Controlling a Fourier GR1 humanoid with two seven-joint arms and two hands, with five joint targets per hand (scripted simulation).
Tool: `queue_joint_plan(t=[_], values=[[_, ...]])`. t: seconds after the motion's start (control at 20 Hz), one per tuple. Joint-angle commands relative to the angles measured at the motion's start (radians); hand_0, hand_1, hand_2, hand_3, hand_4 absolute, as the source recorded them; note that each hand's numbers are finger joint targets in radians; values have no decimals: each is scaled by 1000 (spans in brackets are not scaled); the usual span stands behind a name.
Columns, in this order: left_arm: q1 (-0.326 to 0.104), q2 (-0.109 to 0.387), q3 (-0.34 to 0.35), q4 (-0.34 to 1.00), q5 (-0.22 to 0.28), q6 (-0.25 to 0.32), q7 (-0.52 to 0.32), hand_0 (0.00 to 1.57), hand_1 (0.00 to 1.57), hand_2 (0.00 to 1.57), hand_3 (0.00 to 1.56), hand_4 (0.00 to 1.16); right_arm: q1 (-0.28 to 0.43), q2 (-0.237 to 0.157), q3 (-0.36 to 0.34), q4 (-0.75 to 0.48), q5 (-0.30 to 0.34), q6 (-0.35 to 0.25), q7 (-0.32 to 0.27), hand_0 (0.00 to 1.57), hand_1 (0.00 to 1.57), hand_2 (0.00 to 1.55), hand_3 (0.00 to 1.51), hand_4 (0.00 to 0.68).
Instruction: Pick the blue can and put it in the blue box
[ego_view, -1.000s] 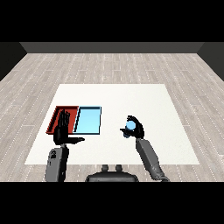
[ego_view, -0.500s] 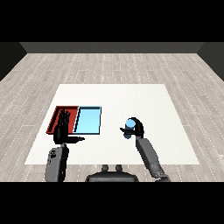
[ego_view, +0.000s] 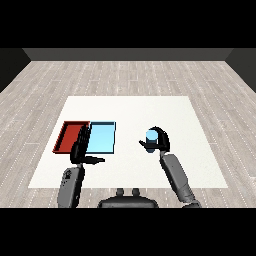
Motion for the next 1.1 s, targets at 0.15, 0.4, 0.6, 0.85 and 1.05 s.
queue_joint_plan(t=[0.15,0.4,0.6,0.85,1.05], values=[[19,-34,-102,-39,-71,27,79,0,0,0,0,0,4,-23,61,-176,109,-22,71,1435,1435,1447,1403,617],[-60,-37,-149,101,-56,74,62,0,0,0,0,0,-53,36,40,-156,159,-36,98,1436,1436,1440,1406,620],[12,-37,-178,65,-68,46,46,0,0,0,0,0,-60,64,63,-167,217,-40,133,1421,1421,1445,1405,616],[-83,-37,-256,166,9,126,76,0,0,0,0,0,-56,74,53,-157,256,-35,111,1438,1438,1451,1401,609],[-179,-37,-317,234,63,211,103,0,0,0,0,0,-62,55,55,-186,257,25,143,1450,1450,1454,1398,612]])
